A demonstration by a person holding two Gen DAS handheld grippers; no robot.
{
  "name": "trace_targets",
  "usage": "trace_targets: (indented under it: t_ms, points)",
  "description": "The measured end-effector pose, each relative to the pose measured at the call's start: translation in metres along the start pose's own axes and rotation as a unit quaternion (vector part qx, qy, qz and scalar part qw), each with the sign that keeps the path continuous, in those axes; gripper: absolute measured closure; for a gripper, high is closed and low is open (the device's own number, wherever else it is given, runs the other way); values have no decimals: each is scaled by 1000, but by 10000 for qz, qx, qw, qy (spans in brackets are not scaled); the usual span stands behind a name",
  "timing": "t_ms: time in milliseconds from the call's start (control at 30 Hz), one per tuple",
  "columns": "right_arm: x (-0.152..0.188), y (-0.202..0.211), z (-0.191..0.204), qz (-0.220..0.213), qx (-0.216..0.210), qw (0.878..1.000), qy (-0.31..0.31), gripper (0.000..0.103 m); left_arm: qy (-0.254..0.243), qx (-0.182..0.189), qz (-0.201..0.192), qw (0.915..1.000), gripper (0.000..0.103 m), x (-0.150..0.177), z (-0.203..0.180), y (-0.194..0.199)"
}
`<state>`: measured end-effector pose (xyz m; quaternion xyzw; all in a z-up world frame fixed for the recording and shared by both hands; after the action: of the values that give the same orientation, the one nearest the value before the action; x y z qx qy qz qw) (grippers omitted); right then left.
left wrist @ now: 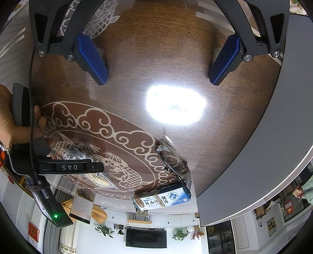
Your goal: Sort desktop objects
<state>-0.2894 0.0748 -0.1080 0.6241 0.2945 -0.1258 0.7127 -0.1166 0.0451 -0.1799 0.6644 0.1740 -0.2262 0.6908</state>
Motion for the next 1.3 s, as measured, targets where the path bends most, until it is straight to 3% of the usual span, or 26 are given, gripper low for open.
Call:
trace_targets:
  t_ms: [533, 667, 767, 867, 1300]
  points:
    - [0, 0, 0, -4, 7, 10000, -3, 0, -4, -10, 5, 10000, 0, 1, 0, 1]
    - [0, 0, 0, -3, 12, 10000, -1, 0, 6, 2, 160, 9999, 0, 3, 1, 4]
    - [0, 0, 0, -5, 11, 10000, -2, 0, 242, 299, 215, 9990, 0, -1, 7, 6]
    - [0, 0, 0, -6, 9, 10000, -4, 0, 822, 698, 106, 9941, 0, -15, 23, 5]
    - [0, -1, 0, -8, 13, 10000, -4, 0, 782, 107, 410, 9960, 0, -101, 39, -62]
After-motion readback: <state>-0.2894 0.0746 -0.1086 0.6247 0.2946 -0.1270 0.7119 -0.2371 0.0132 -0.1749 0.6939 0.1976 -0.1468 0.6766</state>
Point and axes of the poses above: each gripper's, at about its wrist camera, not at the fingertips, and y roughly against the way its jaws point, z to its left, x to its underside, the point moved 6 cm from there along -y, roughly the way its jaws point, and after that the axes turned 4 degrees about -x, right-handed, at the moved point
